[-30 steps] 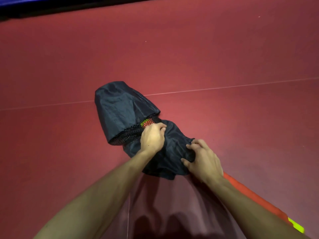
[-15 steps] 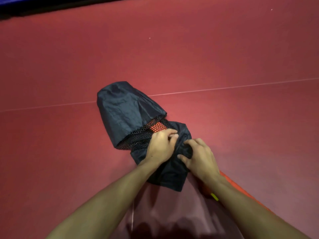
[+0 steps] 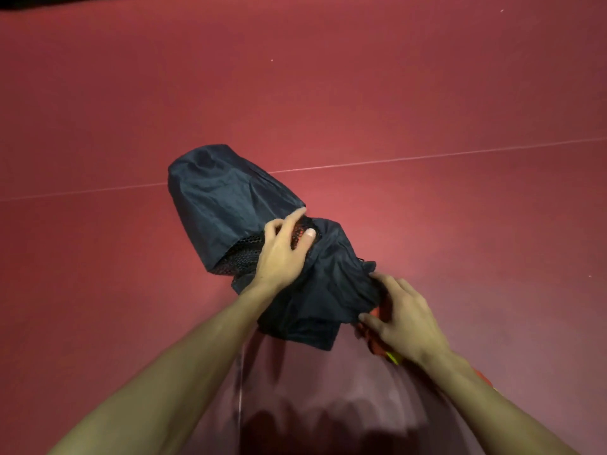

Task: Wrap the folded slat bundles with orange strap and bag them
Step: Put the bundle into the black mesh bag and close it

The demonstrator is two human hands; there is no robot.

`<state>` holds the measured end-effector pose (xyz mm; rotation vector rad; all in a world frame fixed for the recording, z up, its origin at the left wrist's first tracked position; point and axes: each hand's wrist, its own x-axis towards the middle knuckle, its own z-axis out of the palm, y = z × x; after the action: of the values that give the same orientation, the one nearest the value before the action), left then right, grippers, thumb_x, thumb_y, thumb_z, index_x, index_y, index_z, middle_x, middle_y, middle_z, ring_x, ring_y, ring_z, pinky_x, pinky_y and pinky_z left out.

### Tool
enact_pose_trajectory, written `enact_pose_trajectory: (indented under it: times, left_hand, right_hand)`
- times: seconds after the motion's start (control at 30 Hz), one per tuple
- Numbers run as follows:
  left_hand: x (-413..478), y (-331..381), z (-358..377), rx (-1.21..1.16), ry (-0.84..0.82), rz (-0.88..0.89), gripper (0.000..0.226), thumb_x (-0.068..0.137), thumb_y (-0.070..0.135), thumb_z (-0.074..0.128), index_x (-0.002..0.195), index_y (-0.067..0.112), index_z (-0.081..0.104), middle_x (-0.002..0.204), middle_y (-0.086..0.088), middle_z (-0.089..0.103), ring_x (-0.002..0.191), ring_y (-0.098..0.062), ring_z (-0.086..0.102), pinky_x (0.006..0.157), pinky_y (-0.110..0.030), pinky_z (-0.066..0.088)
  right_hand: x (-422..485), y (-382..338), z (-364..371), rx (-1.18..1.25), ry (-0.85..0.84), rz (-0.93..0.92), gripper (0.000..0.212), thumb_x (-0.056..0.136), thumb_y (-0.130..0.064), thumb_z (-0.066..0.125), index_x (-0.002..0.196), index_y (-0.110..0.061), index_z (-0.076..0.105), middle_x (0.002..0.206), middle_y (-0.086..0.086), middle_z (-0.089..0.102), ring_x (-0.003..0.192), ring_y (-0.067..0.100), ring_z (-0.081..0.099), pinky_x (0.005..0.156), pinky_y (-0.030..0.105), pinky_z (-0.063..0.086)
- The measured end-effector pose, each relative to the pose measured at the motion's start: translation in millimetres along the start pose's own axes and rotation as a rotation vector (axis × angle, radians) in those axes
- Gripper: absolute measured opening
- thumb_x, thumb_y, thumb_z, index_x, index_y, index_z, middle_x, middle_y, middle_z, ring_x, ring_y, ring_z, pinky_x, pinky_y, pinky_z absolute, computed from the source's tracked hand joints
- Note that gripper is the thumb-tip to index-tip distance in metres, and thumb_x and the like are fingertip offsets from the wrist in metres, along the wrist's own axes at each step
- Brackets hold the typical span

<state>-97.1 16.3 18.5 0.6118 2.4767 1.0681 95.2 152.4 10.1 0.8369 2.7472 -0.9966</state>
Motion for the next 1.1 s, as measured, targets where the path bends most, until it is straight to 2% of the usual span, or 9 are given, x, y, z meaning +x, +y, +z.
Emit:
enact_pose_trajectory:
  times: [0.17, 0.47, 0.63, 0.73, 0.83, 0.9, 0.97, 1.03, 1.1]
  left_hand:
    - [-15.1, 0.9, 13.4, 0.241, -0.178, 0.049, 0.056, 0.090, 0.046, 0.069, 0.141, 0.039, 0.050, 0.151, -0.009, 0.017, 0.137, -0.036, 0.032, 0.118, -0.039, 0.026]
    - [-13.5, -5.1, 17.8, 0.113, -0.087, 0.120, 0.038, 0.095, 0.015, 0.065, 0.133, 0.008, 0.062, 0.141, -0.015, 0.040, 0.136, -0.024, 0.042, 0.105, -0.008, 0.019]
    - [-16.2, -0.4, 3.3, 0.257, 0.017, 0.040, 0.047, 0.093, 0.034, 0.067, 0.138, 0.027, 0.056, 0.143, -0.002, 0.039, 0.133, -0.025, 0.034, 0.111, -0.041, 0.029]
    - [-51.7, 11.4, -0.7, 0.234, 0.303, 0.120, 0.038, 0.087, 0.026, 0.072, 0.123, 0.021, 0.062, 0.119, -0.003, 0.050, 0.111, -0.024, 0.043, 0.096, -0.041, 0.035]
    - [-90.4, 17.8, 17.4, -0.082, 0.146, -0.081, 0.025, 0.090, 0.024, 0.070, 0.111, 0.020, 0.058, 0.082, 0.003, 0.057, 0.077, -0.012, 0.055, 0.079, -0.030, 0.043]
    - [-99.9, 12.8, 36.8, -0.202, -0.024, -0.273, 0.037, 0.092, 0.036, 0.068, 0.124, 0.027, 0.052, 0.092, -0.002, 0.063, 0.086, -0.017, 0.062, 0.086, -0.031, 0.048]
    - [-100.9, 6.5, 49.3, -0.269, -0.028, -0.346, 0.057, 0.085, 0.052, 0.068, 0.134, 0.032, 0.045, 0.114, -0.008, 0.063, 0.108, -0.024, 0.062, 0.100, -0.038, 0.047]
    - [-95.7, 4.3, 55.4, -0.332, 0.007, -0.370, 0.075, 0.074, 0.064, 0.064, 0.139, 0.034, 0.040, 0.130, -0.004, 0.057, 0.121, -0.020, 0.056, 0.108, -0.038, 0.043]
    - [-87.9, 5.4, 56.4, -0.335, 0.033, -0.383, 0.067, 0.082, 0.053, 0.069, 0.138, 0.030, 0.041, 0.130, -0.002, 0.056, 0.121, -0.019, 0.056, 0.108, -0.036, 0.042]
  right_hand:
    - [2.2, -7.9, 1.6, 0.077, 0.060, -0.020, 0.064, 0.074, -0.030, 0.078, 0.133, -0.020, 0.055, 0.112, -0.002, 0.050, 0.110, 0.023, 0.055, 0.097, 0.031, 0.042]
    - [44.7, -51.1, 9.9, 0.228, 0.073, -0.056, 0.054, 0.073, -0.023, 0.077, 0.124, -0.020, 0.060, 0.107, -0.002, 0.045, 0.107, 0.023, 0.056, 0.094, 0.023, 0.038]
    - [44.6, -34.5, -2.4, 0.197, 0.031, -0.107, 0.050, 0.076, -0.020, 0.065, 0.126, -0.020, 0.061, 0.115, 0.004, 0.066, 0.108, 0.023, 0.060, 0.096, 0.026, 0.041]
    - [52.1, -2.3, -15.1, 0.169, 0.194, -0.032, 0.034, 0.090, -0.029, 0.065, 0.123, -0.021, 0.063, 0.118, 0.007, 0.066, 0.110, 0.028, 0.058, 0.097, 0.031, 0.040]
    - [64.7, 10.4, -18.4, 0.222, 0.112, -0.016, 0.040, 0.094, -0.034, 0.062, 0.131, -0.018, 0.059, 0.124, 0.008, 0.060, 0.120, 0.026, 0.051, 0.103, 0.030, 0.033]
    - [66.7, 6.1, -13.4, 0.257, -0.064, -0.048, 0.037, 0.096, -0.033, 0.059, 0.129, -0.016, 0.061, 0.118, 0.002, 0.062, 0.115, 0.021, 0.055, 0.100, 0.028, 0.037]
    - [63.1, 0.1, -5.7, 0.304, -0.161, -0.070, 0.025, 0.095, -0.034, 0.059, 0.113, -0.019, 0.068, 0.106, -0.001, 0.070, 0.102, 0.018, 0.063, 0.093, 0.032, 0.046]
    - [59.4, 0.1, 1.0, 0.329, -0.180, -0.086, 0.007, 0.093, -0.033, 0.064, 0.097, -0.027, 0.066, 0.089, -0.011, 0.069, 0.084, 0.006, 0.064, 0.079, 0.021, 0.048]
    - [58.3, 2.6, 1.4, 0.311, -0.152, -0.117, 0.014, 0.091, -0.029, 0.068, 0.083, -0.033, 0.057, 0.075, -0.018, 0.060, 0.070, -0.008, 0.053, 0.068, 0.014, 0.041]
